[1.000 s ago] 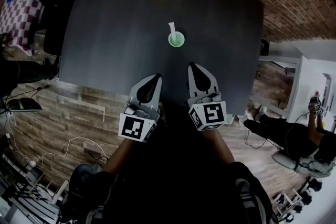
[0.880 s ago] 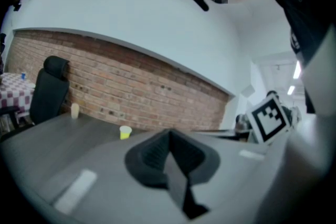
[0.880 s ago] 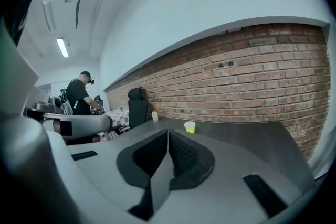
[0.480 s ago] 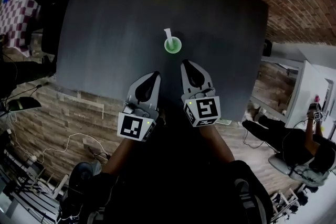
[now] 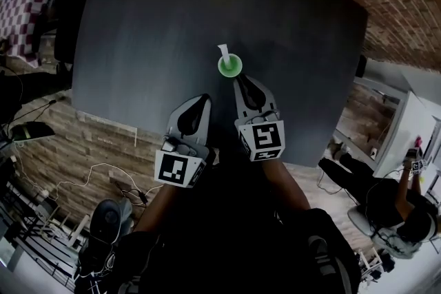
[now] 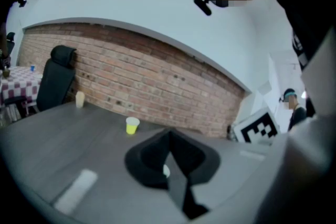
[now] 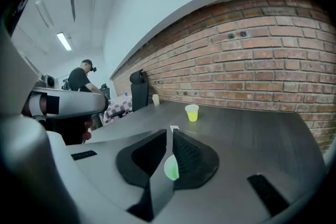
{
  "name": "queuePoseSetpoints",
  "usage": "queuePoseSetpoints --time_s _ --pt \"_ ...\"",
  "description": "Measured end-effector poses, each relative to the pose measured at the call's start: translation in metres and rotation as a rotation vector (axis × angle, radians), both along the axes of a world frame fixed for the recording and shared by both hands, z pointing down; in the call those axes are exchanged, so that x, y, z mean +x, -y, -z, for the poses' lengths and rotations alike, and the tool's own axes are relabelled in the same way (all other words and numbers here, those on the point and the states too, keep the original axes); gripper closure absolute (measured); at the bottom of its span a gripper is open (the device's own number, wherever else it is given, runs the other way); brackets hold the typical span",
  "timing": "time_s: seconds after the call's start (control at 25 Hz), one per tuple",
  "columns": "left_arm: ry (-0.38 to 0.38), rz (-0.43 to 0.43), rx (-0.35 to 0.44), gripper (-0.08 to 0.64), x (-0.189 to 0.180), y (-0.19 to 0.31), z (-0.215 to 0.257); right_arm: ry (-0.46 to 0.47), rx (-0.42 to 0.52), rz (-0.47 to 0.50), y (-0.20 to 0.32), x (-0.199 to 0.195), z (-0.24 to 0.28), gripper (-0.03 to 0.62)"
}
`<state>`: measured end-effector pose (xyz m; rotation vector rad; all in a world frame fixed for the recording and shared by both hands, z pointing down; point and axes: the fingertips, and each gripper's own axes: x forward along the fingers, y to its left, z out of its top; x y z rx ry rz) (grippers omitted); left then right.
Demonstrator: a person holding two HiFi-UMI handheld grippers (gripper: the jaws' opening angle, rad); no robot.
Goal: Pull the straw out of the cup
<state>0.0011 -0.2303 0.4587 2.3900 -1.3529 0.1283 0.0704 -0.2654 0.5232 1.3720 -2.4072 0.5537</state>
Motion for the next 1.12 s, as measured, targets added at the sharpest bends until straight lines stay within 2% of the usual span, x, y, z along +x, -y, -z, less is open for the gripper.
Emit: queuePoseSetpoints --time_s 0.32,0.64,0.76,1.12 --pt "-0.030 0.014 -0.034 0.556 0.002 0.015 -0.022 -0.039 -0.069 0.030 0.018 -0.005 -0.041 0.583" --pt "-0.027 0.037 -0.070 0.555 -0.002 0.021 -0.041 -0.053 -0.119 0.062 0.029 -0.013 -0.069 0.581" --pt "-0.049 0.055 -0.052 0.556 -0.003 0.029 -0.038 -0.064 -0.124 0.076 0.033 -0.016 -0.075 0.553" --pt "-0.054 0.072 -0.093 0.555 -0.004 0.040 -0.052 -0.090 -0.146 0.091 0.044 -0.020 -0.092 0.524"
